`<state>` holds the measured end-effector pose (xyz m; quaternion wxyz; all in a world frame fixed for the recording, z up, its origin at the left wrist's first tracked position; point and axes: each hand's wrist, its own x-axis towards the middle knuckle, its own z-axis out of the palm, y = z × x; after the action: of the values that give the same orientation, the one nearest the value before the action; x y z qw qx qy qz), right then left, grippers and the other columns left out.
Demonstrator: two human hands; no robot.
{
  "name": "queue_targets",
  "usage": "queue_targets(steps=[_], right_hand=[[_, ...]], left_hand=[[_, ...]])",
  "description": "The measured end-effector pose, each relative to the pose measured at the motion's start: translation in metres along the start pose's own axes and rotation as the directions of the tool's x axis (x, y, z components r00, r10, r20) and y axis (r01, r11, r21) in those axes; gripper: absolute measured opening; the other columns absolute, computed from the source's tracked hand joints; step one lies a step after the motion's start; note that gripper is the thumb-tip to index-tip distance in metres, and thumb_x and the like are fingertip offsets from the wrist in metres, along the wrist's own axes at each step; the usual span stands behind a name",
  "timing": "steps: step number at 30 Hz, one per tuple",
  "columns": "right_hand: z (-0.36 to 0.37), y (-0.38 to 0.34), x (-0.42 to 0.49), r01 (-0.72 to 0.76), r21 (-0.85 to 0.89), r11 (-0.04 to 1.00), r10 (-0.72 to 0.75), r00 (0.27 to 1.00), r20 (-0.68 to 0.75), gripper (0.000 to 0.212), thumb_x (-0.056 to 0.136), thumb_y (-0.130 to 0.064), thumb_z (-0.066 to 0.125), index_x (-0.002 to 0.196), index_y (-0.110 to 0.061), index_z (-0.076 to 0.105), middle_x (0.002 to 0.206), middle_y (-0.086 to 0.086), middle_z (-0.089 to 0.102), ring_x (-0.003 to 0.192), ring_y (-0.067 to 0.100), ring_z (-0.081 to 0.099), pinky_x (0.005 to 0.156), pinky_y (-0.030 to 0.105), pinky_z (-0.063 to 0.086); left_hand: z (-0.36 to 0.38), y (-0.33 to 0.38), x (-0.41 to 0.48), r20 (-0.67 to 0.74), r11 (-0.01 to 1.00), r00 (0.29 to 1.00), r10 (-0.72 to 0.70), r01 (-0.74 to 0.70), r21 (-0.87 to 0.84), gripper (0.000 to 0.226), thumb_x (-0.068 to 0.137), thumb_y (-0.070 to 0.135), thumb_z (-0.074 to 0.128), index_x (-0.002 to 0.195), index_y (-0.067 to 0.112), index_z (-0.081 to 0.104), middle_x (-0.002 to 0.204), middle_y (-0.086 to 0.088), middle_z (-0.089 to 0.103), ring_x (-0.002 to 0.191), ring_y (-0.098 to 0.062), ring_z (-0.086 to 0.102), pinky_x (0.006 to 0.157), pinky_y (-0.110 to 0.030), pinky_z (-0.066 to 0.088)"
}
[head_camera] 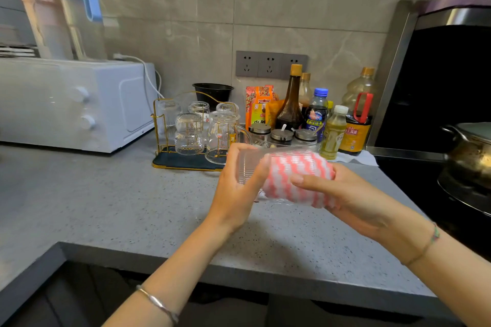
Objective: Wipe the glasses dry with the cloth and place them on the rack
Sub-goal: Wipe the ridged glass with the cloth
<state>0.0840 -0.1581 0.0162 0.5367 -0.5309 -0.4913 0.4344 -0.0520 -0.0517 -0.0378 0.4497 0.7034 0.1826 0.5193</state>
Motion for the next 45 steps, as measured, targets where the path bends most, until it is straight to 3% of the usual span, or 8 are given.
queue_targets(steps=[5,10,15,19,23,28,40,45], right_hand=[[0.008,-0.006,-0.002,0.014,0.045,0.999,-0.020,0.990,0.138,0.033,0.072,-0.012,0.065,0.104,-0.018,0.066,0.102,0.002,0.075,0.094,0.014,0.071,0.071,0.016,0.055],[0.011,-0.006,-0.003,0.038,-0.081,0.996,-0.031,0.996,0.086,0.037,0.076,-0.038,0.059,0.106,-0.019,0.068,0.102,0.007,0.073,0.094,0.012,0.070,0.078,0.014,0.054],[0.014,-0.008,-0.001,0.115,-0.432,0.894,-0.130,0.991,-0.006,0.046,0.077,-0.046,0.059,0.091,-0.003,0.069,0.083,0.026,0.064,0.066,0.033,0.052,0.062,0.034,0.047],[0.019,-0.009,-0.005,0.150,-0.510,0.847,-0.112,0.988,0.104,0.013,0.089,-0.018,0.062,0.076,-0.021,0.061,0.053,-0.020,0.060,0.049,-0.006,0.055,0.051,0.005,0.038],[0.024,-0.001,-0.001,0.130,-0.392,0.911,-0.097,0.990,0.105,0.010,0.082,-0.016,0.069,0.084,-0.025,0.066,0.071,-0.011,0.071,0.067,-0.003,0.065,0.063,0.007,0.049],[0.022,-0.002,0.000,0.076,-0.137,0.988,-0.064,0.994,0.091,0.025,0.069,-0.021,0.069,0.094,-0.020,0.072,0.095,-0.002,0.076,0.090,0.008,0.070,0.078,0.012,0.051],[0.011,-0.003,-0.008,0.058,-0.011,0.998,-0.058,0.998,0.016,0.018,0.065,-0.022,0.071,0.081,-0.020,0.077,0.097,0.004,0.075,0.090,0.015,0.071,0.085,0.023,0.054],[0.014,-0.003,-0.003,0.071,-0.126,0.990,-0.072,0.997,-0.008,0.028,0.071,-0.030,0.069,0.096,-0.017,0.072,0.095,0.002,0.075,0.088,0.013,0.071,0.084,0.021,0.054]], left_hand=[[0.009,0.004,0.000,0.085,0.993,0.993,0.078,-0.085,0.080,0.043,0.076,0.062,0.051,0.108,0.034,0.046,0.100,0.026,0.055,0.097,0.004,0.055,0.080,-0.010,0.041],[0.005,0.002,0.005,0.125,0.997,0.990,0.062,-0.067,0.035,0.064,0.072,0.089,0.036,0.113,0.041,0.047,0.112,0.025,0.053,0.110,-0.001,0.054,0.093,-0.016,0.042],[-0.005,0.017,0.011,0.318,0.917,0.869,-0.379,0.400,0.000,0.083,0.082,0.083,0.015,0.142,0.032,0.041,0.140,-0.005,0.053,0.104,-0.023,0.065,0.060,-0.027,0.055],[-0.006,0.023,0.007,0.373,0.767,0.746,-0.551,0.629,-0.126,0.076,0.088,0.074,0.020,0.105,0.017,0.068,0.087,-0.005,0.074,0.066,-0.018,0.069,0.052,-0.023,0.041],[0.005,0.012,0.003,0.153,0.846,0.858,-0.490,0.510,-0.155,0.062,0.092,0.066,0.033,0.101,0.014,0.065,0.069,-0.002,0.068,0.051,-0.015,0.061,0.042,-0.020,0.033],[0.003,0.004,0.000,-0.003,0.985,0.987,-0.161,0.160,-0.070,0.050,0.080,0.070,0.044,0.095,0.024,0.054,0.071,0.008,0.055,0.068,-0.014,0.055,0.049,-0.021,0.038],[-0.006,-0.006,-0.008,0.059,0.997,0.996,0.070,-0.067,-0.047,0.036,0.076,0.077,0.047,0.098,0.049,0.048,0.089,-0.002,0.064,0.073,-0.010,0.061,0.054,-0.016,0.045],[-0.006,-0.001,-0.003,0.136,0.997,0.988,0.072,-0.071,-0.014,0.050,0.070,0.087,0.042,0.107,0.054,0.041,0.100,0.022,0.061,0.085,-0.003,0.064,0.058,-0.015,0.047]])
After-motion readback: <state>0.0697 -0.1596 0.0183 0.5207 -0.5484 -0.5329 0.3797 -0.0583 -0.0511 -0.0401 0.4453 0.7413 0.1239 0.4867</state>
